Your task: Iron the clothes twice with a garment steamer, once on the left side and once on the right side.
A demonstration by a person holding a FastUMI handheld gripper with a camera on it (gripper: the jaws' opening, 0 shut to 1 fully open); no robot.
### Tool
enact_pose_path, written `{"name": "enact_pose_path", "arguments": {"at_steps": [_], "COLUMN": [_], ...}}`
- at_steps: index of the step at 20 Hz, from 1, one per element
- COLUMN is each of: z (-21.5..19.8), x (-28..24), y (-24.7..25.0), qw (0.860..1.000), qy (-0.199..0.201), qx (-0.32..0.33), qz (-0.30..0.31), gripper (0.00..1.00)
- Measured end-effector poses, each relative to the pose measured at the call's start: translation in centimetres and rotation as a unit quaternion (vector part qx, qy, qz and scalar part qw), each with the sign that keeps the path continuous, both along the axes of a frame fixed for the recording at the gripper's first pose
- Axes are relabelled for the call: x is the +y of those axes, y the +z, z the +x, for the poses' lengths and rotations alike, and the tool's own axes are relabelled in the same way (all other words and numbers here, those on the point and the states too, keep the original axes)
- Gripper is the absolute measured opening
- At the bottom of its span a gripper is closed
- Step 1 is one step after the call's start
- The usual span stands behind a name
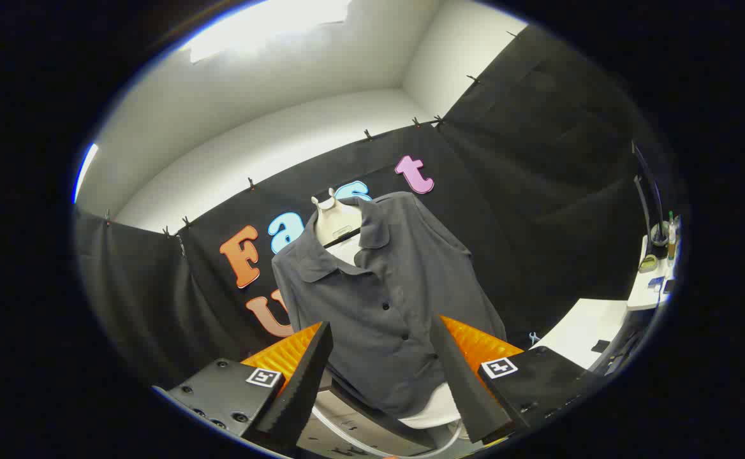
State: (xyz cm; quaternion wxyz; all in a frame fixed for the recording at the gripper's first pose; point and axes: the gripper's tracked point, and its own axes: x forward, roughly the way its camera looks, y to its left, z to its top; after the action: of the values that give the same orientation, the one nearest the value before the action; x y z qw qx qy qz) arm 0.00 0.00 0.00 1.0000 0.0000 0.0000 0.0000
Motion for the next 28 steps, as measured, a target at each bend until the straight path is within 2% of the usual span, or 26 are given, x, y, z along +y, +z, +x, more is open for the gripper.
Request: {"name": "enact_pose_path", "arguments": {"at_steps": [3,7,9,13,22,28], "z": [-0.3,-0.7,-1.3,-1.6,-1.3,0.8], "x": [-1.1,0.0,1.3,3.4,5.6,11.4], "y": [0.7,2.6,2.7,2.2,0.9,-1.2], "qw": [0.999,0.987,0.982,0.980,0.982,0.978], "qy": [-0.018,-0.016,-0.006,0.015,0.029,0.073], "qx": [-0.012,-0.043,-0.049,-0.038,-0.016,0.009], "qz": [-0.042,-0.152,-0.183,-0.193,-0.188,-0.196], "gripper": [0.98,0.98,0.98,0.98,0.98,0.98]}}
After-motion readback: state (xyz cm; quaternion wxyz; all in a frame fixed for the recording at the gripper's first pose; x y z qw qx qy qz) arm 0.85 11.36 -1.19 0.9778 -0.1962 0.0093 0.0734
